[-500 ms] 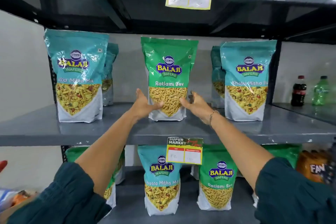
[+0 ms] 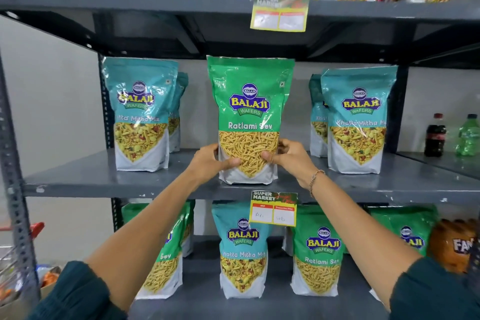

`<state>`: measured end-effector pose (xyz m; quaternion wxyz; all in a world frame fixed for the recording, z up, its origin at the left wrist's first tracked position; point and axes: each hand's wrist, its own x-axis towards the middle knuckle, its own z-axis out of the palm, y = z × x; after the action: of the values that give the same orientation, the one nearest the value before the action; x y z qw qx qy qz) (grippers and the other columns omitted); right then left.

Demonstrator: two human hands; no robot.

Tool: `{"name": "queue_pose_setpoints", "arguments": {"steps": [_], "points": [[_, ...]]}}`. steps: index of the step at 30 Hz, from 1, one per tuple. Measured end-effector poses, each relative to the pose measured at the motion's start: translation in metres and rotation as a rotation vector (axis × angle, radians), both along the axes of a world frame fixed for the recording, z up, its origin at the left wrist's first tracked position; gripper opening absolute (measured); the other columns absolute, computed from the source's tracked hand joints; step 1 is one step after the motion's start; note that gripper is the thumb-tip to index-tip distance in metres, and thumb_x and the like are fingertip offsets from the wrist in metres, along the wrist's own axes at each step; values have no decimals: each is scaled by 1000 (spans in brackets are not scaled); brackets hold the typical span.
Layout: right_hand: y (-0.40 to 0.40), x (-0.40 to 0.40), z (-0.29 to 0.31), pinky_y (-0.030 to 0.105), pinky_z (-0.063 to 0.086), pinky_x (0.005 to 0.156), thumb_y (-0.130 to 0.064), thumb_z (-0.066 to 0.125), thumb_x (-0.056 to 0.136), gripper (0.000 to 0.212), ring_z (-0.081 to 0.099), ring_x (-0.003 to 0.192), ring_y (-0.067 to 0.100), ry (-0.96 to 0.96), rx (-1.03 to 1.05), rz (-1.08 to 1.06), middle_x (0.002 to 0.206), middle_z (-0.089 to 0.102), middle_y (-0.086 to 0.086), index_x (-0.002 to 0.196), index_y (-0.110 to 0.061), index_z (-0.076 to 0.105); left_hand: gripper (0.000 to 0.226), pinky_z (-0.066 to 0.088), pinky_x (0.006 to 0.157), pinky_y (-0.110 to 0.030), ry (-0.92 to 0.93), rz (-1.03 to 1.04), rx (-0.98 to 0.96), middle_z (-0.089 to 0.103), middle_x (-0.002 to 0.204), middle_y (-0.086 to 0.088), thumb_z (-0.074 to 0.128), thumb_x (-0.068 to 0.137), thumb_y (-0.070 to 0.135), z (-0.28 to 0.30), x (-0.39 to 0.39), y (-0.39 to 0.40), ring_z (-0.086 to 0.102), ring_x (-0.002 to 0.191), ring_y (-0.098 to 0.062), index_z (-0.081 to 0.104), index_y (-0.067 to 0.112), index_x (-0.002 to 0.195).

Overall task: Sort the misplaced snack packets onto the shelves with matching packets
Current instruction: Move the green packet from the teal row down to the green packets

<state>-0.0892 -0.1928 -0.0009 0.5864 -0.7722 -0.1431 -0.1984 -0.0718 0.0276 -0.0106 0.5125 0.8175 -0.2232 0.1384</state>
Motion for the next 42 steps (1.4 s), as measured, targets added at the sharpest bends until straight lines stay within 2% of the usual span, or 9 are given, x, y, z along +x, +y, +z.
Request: {"name": "queue_pose_setpoints", "arguments": {"steps": [10,16,18,21,25,29,34,38,42], "points": [[31,-122,-16,25,49,81,-23,82,61,35,64,89,8,-61,13,-3,94,69,-2,91,-24,63,53,48,81,-25,-50,-35,-48,70,103,8,75,56,53,-25,-115,31,65,98,-7,63,28,100],[38,-158,-78,18,51,77,-26,84,57,40,65,86,3,-20,17,-19,91,70,-9,92,-26,64,41,52,78,-17,29,-67,-34,71,98,13,80,62,38,-82,-144,40,68,87,3,61,30,97],[39,-162,-104,23,52,82,-28,84,55,42,67,88,4,18,33,-14,94,71,-10,91,-29,63,51,55,86,-26,92,-55,-32,73,102,9,82,57,42,-107,-147,42,69,92,-1,62,29,102],[41,-161,-142,31,52,87,-21,85,56,44,66,92,10,86,63,-8,96,70,-9,91,-32,61,69,54,94,-41,189,-56,-30,72,107,6,85,47,49,-143,-147,46,69,97,-10,59,28,108],[48,-154,-190,31,51,89,-5,83,58,49,64,96,12,174,138,7,97,66,-9,94,-29,59,89,49,97,-37,263,16,64,66,117,3,83,48,49,-179,-148,47,64,102,-15,50,15,123],[56,-140,-237,31,52,89,-5,83,58,56,64,99,15,272,164,4,102,67,-3,105,-21,57,107,42,105,-41,356,46,122,55,127,4,84,46,54,-212,-140,54,53,117,-18,38,11,134],[75,-114,-280,17,54,79,5,80,59,58,63,92,8,361,180,48,99,66,-4,108,-14,54,87,38,104,-33,450,77,107,50,119,3,85,61,15,-246,-125,62,49,115,-18,35,9,132],[91,-82,-300,23,53,86,9,77,61,60,60,102,19,436,184,91,107,63,4,113,-7,50,89,37,98,-30,494,139,102,51,119,-3,84,62,9,-261,-105,73,46,110,-18,33,7,136],[103,-51,-309,36,49,96,9,77,62,61,59,108,23,475,163,123,116,61,11,113,-10,48,91,39,103,-44,536,229,115,54,130,-19,84,62,13,-273,-78,80,49,122,-36,33,7,136]]}}
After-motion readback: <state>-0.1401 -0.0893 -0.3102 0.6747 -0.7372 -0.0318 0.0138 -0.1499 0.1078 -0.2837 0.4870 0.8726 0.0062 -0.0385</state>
